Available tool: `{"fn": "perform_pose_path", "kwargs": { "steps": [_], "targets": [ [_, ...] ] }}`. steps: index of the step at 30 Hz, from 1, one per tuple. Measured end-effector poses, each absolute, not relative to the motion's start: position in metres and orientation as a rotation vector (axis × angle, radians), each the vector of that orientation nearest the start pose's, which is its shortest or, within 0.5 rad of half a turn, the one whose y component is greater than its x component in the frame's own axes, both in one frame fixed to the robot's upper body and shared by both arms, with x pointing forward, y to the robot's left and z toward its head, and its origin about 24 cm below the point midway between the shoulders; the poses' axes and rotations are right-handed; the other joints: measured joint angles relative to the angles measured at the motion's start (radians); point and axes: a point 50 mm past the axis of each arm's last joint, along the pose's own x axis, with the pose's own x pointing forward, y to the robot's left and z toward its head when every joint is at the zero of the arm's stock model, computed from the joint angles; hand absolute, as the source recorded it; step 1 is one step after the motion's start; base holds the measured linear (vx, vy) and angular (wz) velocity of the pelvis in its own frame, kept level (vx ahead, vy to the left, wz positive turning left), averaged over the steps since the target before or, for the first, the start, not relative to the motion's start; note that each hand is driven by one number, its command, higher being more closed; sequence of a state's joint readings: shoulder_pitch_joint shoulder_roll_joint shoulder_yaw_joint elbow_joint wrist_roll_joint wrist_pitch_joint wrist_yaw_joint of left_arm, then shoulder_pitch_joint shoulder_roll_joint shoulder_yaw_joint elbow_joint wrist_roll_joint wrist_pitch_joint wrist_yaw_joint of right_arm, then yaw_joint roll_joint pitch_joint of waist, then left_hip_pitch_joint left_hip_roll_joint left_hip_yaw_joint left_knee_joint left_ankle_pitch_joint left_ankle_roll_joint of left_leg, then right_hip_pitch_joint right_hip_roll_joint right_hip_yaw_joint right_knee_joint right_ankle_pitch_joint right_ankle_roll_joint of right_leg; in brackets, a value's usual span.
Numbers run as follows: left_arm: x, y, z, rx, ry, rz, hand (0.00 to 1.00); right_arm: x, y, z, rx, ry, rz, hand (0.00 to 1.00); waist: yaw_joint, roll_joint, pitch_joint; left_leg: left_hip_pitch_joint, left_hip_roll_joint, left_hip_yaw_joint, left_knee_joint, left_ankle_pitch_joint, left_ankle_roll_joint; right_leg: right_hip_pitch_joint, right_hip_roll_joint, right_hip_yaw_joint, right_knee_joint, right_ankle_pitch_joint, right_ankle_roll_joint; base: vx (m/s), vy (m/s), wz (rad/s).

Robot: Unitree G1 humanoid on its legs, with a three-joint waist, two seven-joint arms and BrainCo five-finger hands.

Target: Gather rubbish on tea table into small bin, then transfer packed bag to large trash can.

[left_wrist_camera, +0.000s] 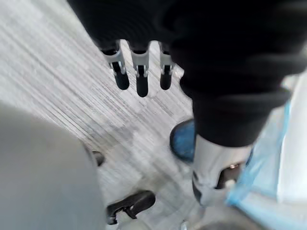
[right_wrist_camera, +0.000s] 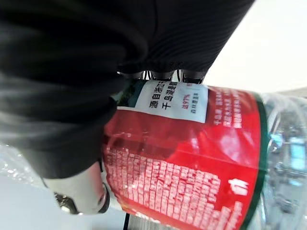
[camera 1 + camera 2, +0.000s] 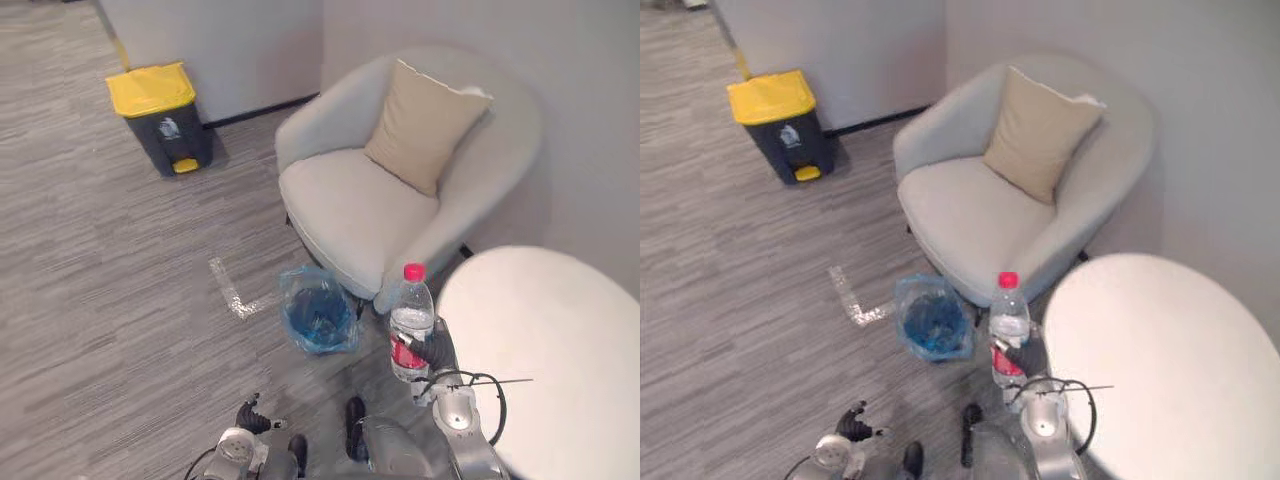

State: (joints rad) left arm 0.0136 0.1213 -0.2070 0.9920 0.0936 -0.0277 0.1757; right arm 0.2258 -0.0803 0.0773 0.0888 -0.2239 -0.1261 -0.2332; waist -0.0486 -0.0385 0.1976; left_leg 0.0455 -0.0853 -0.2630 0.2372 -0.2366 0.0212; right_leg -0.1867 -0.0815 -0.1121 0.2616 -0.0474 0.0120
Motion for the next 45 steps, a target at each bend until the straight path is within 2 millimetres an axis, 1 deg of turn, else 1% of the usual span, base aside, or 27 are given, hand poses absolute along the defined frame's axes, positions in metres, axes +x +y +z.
{"fn": "perform_pose_path", "kwargs": {
  "steps": [1,2,3,4,6,9,10,11,12,13,15,18,21,22,24,25,26,27,29,30,31,33,35,37,39,41,45],
  "targets": [
    [0.133,0.171,-0.149,0.356,0.962,-0.013,0.0,0.198,-0.17,-0.012,-0.316,0.144,-0.155,1.0,0.006,0.04,-0.017,-0.029,0.036,0.032,0.059,-0.032,-0.028,0.017,0.022,-0.046,-0.015,-0.015,-0.017,0.53,-0.32,1.01],
    [0.132,0.167,-0.15,0.331,0.973,-0.005,0.0,0.2,-0.174,-0.01,-0.307,0.138,-0.174,1.0,0.003,0.069,-0.017,-0.066,0.08,0.119,0.146,-0.042,-0.055,0.065,0.047,-0.092,-0.056,-0.02,-0.035,0.51,-0.235,1.0],
    [0.133,0.166,-0.15,0.327,0.968,-0.002,0.0,0.201,-0.174,-0.009,-0.305,0.135,-0.179,1.0,0.009,0.076,-0.01,-0.083,0.112,0.18,0.212,-0.052,-0.089,0.12,0.066,-0.095,-0.097,-0.017,-0.044,0.48,-0.178,0.86],
    [0.134,0.167,-0.149,0.327,0.967,0.0,0.0,0.203,-0.174,-0.008,-0.303,0.128,-0.177,1.0,0.014,0.074,-0.007,-0.08,0.13,0.219,0.24,-0.067,-0.105,0.156,0.074,-0.095,-0.121,-0.017,-0.044,0.34,-0.108,0.41],
    [0.135,0.166,-0.148,0.324,0.958,0.0,0.0,0.206,-0.174,-0.006,-0.303,0.117,-0.181,1.0,0.019,0.07,-0.004,-0.082,0.172,0.295,0.25,-0.083,-0.115,0.21,0.075,-0.092,-0.148,-0.018,-0.045,0.22,-0.039,0.14],
    [0.137,0.164,-0.148,0.325,0.952,-0.004,0.0,0.211,-0.177,-0.002,-0.306,0.098,-0.197,1.0,0.019,0.073,-0.005,-0.114,0.212,0.314,0.149,-0.074,-0.115,0.221,0.059,-0.088,-0.164,-0.018,-0.044,0.12,0.076,-0.04],
    [0.137,0.163,-0.148,0.33,0.95,-0.011,0.0,0.21,-0.178,-0.003,-0.31,0.106,-0.199,1.0,0.018,0.084,-0.007,-0.114,0.233,0.31,0.072,-0.005,-0.115,0.223,0.059,-0.087,-0.164,-0.02,-0.037,0.11,0.203,-0.11],
    [0.137,0.162,-0.148,0.335,0.952,-0.022,0.0,0.21,-0.178,-0.004,-0.313,0.109,-0.199,1.0,0.016,0.092,-0.006,-0.116,0.243,0.3,0.047,0.041,-0.14,0.225,0.064,-0.079,-0.164,-0.026,-0.023,0.1,0.234,-0.25],
    [0.139,0.162,-0.147,0.346,0.945,-0.023,0.0,0.208,-0.177,-0.008,-0.306,0.13,-0.199,1.0,0.021,0.075,-0.003,-0.1,0.225,0.314,0.04,0.043,-0.135,0.225,0.046,-0.058,-0.164,-0.029,-0.004,0.08,0.267,-0.27],
    [0.139,0.166,-0.147,0.355,0.949,-0.022,0.0,0.205,-0.172,-0.011,-0.296,0.143,-0.185,1.0,0.023,0.068,-0.003,-0.088,0.207,0.328,0.026,0.048,-0.126,0.223,0.029,-0.043,-0.164,-0.024,0.007,0.05,0.21,-0.32],
    [0.139,0.167,-0.147,0.365,0.947,-0.026,0.0,0.202,-0.169,-0.014,-0.288,0.16,-0.173,1.0,0.024,0.065,-0.002,-0.073,0.183,0.354,0.019,0.054,-0.117,0.223,0.009,-0.02,-0.164,-0.017,0.022,0.02,0.171,-0.28],
    [0.138,0.169,-0.147,0.375,0.949,-0.029,0.0,0.205,-0.165,-0.018,-0.288,0.176,-0.15,1.0,0.024,0.066,-0.001,-0.06,0.16,0.386,0.006,0.06,-0.107,0.215,-0.015,0.012,-0.163,-0.009,0.044,-0.01,0.117,-0.27],
    [0.14,0.173,-0.146,0.384,0.94,-0.02,0.0,0.216,-0.154,-0.024,-0.304,0.19,-0.094,1.0,0.033,0.063,0.01,-0.091,0.157,0.416,0.008,0.065,-0.099,0.154,-0.018,0.042,-0.138,-0.007,0.048,-0.09,0.033,-0.31],
    [0.144,0.173,-0.144,0.386,0.925,-0.009,0.0,0.222,-0.149,-0.02,-0.31,0.168,-0.074,1.0,0.032,0.068,0.026,-0.125,0.157,0.418,0.014,0.07,-0.091,0.111,-0.019,0.046,-0.114,-0.009,0.051,-0.11,-0.02,-0.13],
    [0.153,0.173,-0.14,0.369,0.895,0.012,0.0,0.235,-0.145,-0.015,-0.334,0.138,-0.04,1.0,0.032,0.075,0.06,-0.182,0.161,0.417,0.042,0.07,-0.089,0.047,-0.021,0.055,-0.077,-0.009,0.051,-0.17,-0.022,-0.04],
    [0.16,0.173,-0.137,0.349,0.873,0.03,0.0,0.243,-0.14,-0.011,-0.347,0.119,-0.012,1.0,0.034,0.08,0.087,-0.223,0.164,0.415,0.07,0.068,-0.085,0.01,-0.019,0.057,-0.057,-0.011,0.053,-0.23,-0.03,0.03],
    [0.167,0.174,-0.133,0.329,0.843,0.06,0.0,0.251,-0.139,-0.007,-0.364,0.101,0.0,1.0,0.034,0.087,0.118,-0.269,0.166,0.411,0.102,0.059,-0.071,-0.029,-0.018,0.057,-0.034,-0.018,0.057,-0.26,-0.028,0.06],
    [0.175,0.174,-0.13,0.304,0.822,0.084,0.0,0.258,-0.141,-0.003,-0.382,0.082,0.003,1.0,0.034,0.094,0.144,-0.312,0.169,0.407,0.13,0.059,-0.071,-0.069,-0.015,0.057,-0.006,-0.018,0.057,-0.24,-0.028,0.07],
    [0.184,0.175,-0.125,0.259,0.797,0.139,0.0,0.267,-0.14,0.004,-0.401,0.06,0.008,1.0,0.037,0.1,0.17,-0.397,0.171,0.396,0.169,0.057,-0.068,-0.155,-0.022,0.051,0.046,-0.023,0.055,-0.21,-0.01,0.15],
    [0.192,0.177,-0.12,0.237,0.773,0.169,0.0,0.271,-0.141,0.008,-0.408,0.043,-0.003,1.0,0.037,0.102,0.196,-0.437,0.168,0.388,0.187,0.057,-0.068,-0.196,-0.029,0.04,0.076,-0.027,0.053,-0.23,0.006,0.28],
    [0.199,0.177,-0.116,0.211,0.752,0.2,0.0,0.274,-0.14,0.011,-0.41,0.031,-0.014,1.0,0.041,0.099,0.214,-0.473,0.167,0.386,0.204,0.059,-0.067,-0.235,-0.038,0.034,0.109,-0.034,0.051,-0.22,0.009,0.28],
    [0.21,0.177,-0.109,0.173,0.713,0.236,0.0,0.28,-0.139,0.019,-0.415,0.004,-0.025,1.0,0.054,0.098,0.231,-0.549,0.163,0.378,0.241,0.062,-0.064,-0.314,-0.047,0.03,0.167,-0.046,0.05,-0.14,-0.009,0.22],
    [0.222,0.175,-0.099,0.125,0.666,0.277,0.0,0.291,-0.137,0.032,-0.423,-0.042,-0.034,1.0,0.055,0.098,0.235,-0.645,0.161,0.363,0.279,0.064,-0.062,-0.404,-0.057,0.014,0.209,-0.051,0.047,-0.11,-0.012,0.3],
    [0.24,0.172,-0.085,0.067,0.596,0.316,0.0,0.305,-0.134,0.052,-0.442,-0.11,-0.058,1.0,0.06,0.097,0.253,-0.733,0.166,0.362,0.308,0.072,-0.055,-0.486,-0.072,0.0,0.252,-0.057,0.041,-0.08,-0.015,0.37],
    [0.251,0.169,-0.074,0.017,0.541,0.335,0.0,0.315,-0.136,0.068,-0.465,-0.165,-0.076,1.0,0.068,0.097,0.26,-0.793,0.166,0.361,0.33,0.079,-0.054,-0.542,-0.081,-0.008,0.282,-0.062,0.04,-0.06,-0.009,0.25],
    [0.264,0.16,-0.059,-0.064,0.463,0.345,0.0,0.33,-0.138,0.096,-0.48,-0.256,-0.114,1.0,0.089,0.096,0.269,-0.877,0.166,0.36,0.357,0.083,-0.051,-0.622,-0.09,-0.012,0.314,-0.061,0.04,-0.04,0.01,0.15],
    [0.277,0.151,-0.039,-0.141,0.375,0.355,0.0,0.345,-0.135,0.134,-0.476,-0.369,-0.151,1.0,0.102,0.095,0.281,-0.966,0.159,0.36,0.374,0.095,-0.044,-0.707,-0.108,-0.023,0.342,-0.063,0.038,-0.01,0.027,0.18]
  ]
}}
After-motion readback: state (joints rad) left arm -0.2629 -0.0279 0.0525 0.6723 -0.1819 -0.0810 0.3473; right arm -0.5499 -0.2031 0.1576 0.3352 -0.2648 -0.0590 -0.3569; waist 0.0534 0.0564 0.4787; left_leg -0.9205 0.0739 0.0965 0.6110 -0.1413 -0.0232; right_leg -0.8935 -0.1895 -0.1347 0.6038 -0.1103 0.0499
